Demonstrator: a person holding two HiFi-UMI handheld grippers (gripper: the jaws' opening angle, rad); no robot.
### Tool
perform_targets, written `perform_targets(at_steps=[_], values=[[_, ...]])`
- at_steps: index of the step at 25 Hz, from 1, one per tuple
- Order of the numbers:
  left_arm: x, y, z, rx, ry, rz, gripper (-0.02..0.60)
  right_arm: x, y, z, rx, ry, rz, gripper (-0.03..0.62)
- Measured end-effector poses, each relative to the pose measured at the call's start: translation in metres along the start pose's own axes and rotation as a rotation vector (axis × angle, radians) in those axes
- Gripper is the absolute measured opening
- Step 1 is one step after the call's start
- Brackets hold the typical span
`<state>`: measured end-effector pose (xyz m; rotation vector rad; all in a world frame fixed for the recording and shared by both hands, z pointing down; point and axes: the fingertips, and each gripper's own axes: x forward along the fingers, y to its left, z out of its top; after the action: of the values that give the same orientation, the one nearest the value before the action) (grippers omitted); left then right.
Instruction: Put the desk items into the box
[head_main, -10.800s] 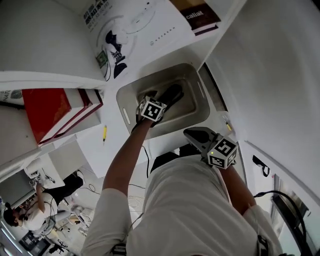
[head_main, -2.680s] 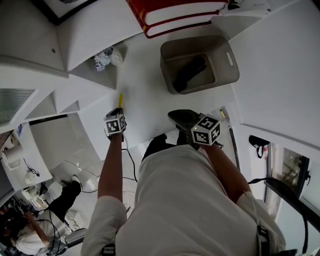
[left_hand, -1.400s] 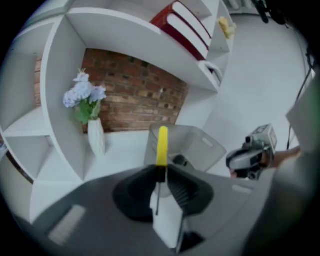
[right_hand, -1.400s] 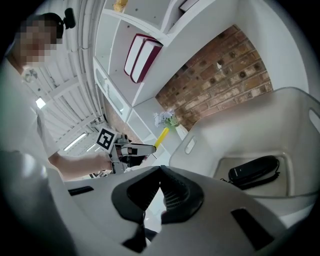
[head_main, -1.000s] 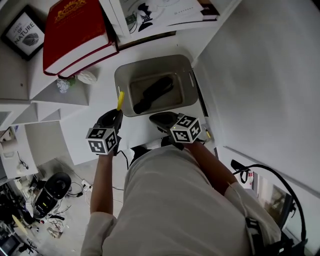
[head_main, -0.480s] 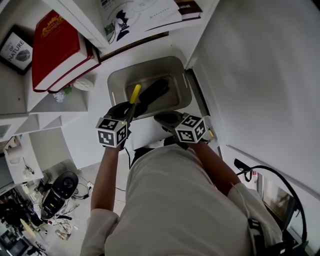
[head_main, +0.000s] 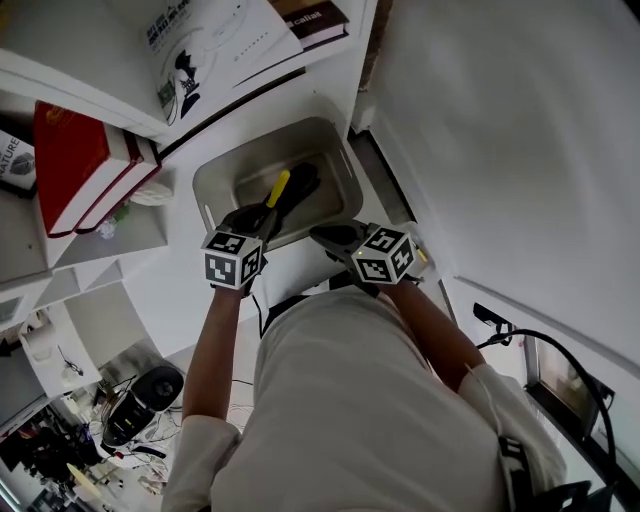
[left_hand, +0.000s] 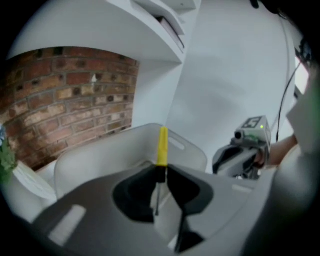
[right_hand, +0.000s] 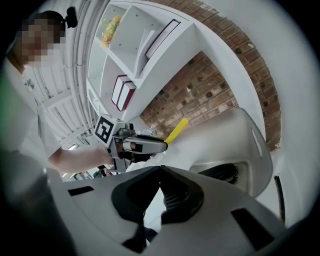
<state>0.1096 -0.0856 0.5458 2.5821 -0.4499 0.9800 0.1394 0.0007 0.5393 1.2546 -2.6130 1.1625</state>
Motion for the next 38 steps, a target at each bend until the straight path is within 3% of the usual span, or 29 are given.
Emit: perform_targets(at_steps=[8, 17, 21, 27, 38], values=[[0.041, -0.004, 0.005, 0.133, 0.093, -0.058, 0.072, -0.014, -0.016, 0.001, 0.031, -0.024, -0.031, 0.0], [0.098, -0.008, -0.025, 0.217, 0.228, -0.151, 0.072, -0.029, -0.031, -0.003, 0.075, -0.044, -0.066, 0.0], [0.129, -0.006, -0.052, 0.217, 0.295, -0.22, 0.072, -0.034, -0.035, -0.003, 0.09, -0.058, -0.08, 0.0], [0.158, -0.003, -0.086, 0.198, 0.412, -0.254, 0.072, -0.04, -0.038, 0.002, 0.087, -0.065, -0.081, 0.0], [0.175, 0.005, -0.126, 0.213, 0.511, -0.238, 0.074, -0.042, -0.044, -0.002, 0.097, -0.054, -0.078, 0.0]])
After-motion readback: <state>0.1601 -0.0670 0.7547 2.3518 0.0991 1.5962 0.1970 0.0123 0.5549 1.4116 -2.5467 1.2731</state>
